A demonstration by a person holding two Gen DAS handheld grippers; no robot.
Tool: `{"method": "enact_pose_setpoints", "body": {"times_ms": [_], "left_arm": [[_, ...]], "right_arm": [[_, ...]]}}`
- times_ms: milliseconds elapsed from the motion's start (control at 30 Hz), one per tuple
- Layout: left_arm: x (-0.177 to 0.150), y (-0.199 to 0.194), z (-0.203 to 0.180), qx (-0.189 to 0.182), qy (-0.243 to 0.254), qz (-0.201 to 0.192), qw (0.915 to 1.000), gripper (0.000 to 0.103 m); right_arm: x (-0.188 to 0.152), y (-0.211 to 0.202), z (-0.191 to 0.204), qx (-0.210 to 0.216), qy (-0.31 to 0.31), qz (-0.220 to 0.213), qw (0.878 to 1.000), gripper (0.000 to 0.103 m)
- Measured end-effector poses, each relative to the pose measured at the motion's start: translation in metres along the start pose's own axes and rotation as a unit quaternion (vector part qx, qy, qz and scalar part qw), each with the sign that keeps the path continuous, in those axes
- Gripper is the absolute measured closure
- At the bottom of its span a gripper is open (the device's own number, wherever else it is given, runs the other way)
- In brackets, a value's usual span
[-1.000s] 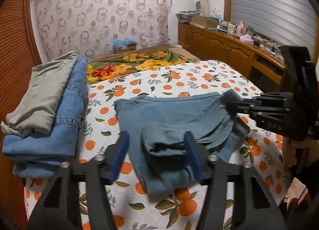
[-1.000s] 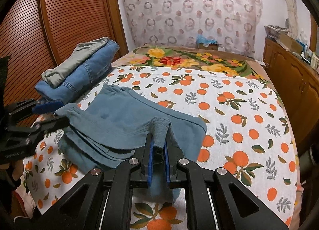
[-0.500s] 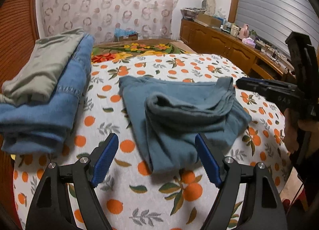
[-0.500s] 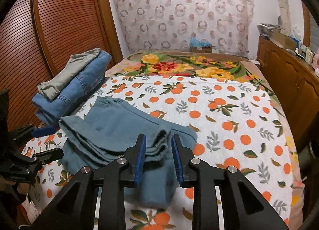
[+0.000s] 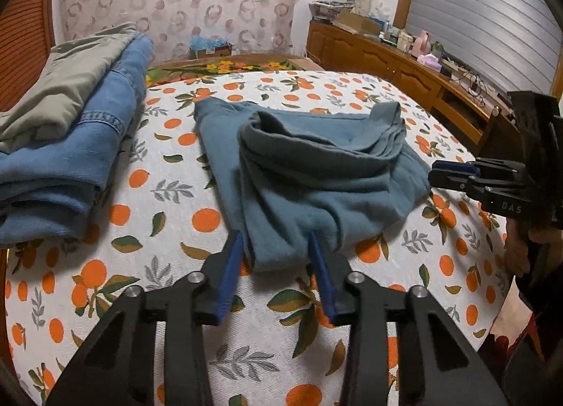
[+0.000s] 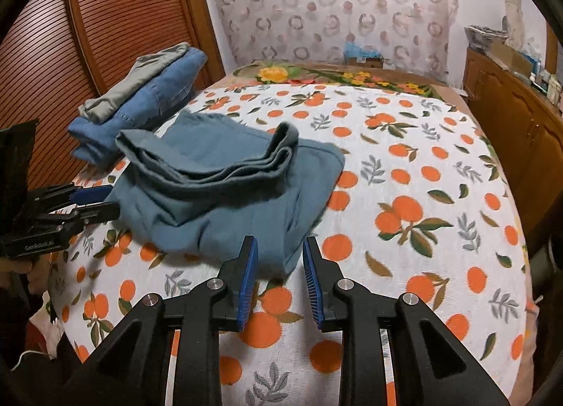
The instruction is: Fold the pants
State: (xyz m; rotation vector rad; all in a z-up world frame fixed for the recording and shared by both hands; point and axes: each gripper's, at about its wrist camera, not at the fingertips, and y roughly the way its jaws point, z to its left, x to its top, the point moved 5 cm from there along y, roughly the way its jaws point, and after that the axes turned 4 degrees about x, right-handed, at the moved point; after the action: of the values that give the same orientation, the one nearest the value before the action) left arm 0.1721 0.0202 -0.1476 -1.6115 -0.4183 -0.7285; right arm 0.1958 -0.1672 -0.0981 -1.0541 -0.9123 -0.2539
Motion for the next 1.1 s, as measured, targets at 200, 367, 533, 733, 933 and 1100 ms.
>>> {"method": "enact_pose_setpoints", "body": {"times_ms": [200, 367, 533, 733, 933, 1100], "left_arm": [[0.004, 0.010, 0.001, 0.009, 0.000, 0.012, 0.9999, 0.065], [0.007, 0.012, -0.001, -0.001, 0.001, 0.011, 0.9999, 0.083], [0.010, -0.004, 0.001, -0.001, -0.007, -0.011, 0.9999, 0.093], [0.006, -0.021, 0.006, -0.002, -0.005, -0.018, 0.9998, 0.093], [-0.005, -0.037, -0.004, -0.017, -0.003, -0.021, 0.9996, 0.093], [-0.018, -0.055, -0.018, -0.023, 0.001, -0.025, 0.9994, 0.093]], "right_arm": [[0.004, 0.013, 0.001, 0.003, 0.000, 0.018, 1.000, 0.076], [0.006, 0.014, 0.003, 0.011, -0.002, 0.022, 1.000, 0.076], [0.006, 0.006, 0.007, 0.015, -0.021, 0.006, 1.000, 0.095], [-0.002, -0.018, 0.011, 0.006, -0.040, -0.013, 0.999, 0.097], [-0.015, -0.031, 0.013, 0.008, -0.038, -0.012, 0.999, 0.097], [-0.026, -0.050, 0.016, 0.011, -0.039, -0.017, 0.999, 0.097]]}}
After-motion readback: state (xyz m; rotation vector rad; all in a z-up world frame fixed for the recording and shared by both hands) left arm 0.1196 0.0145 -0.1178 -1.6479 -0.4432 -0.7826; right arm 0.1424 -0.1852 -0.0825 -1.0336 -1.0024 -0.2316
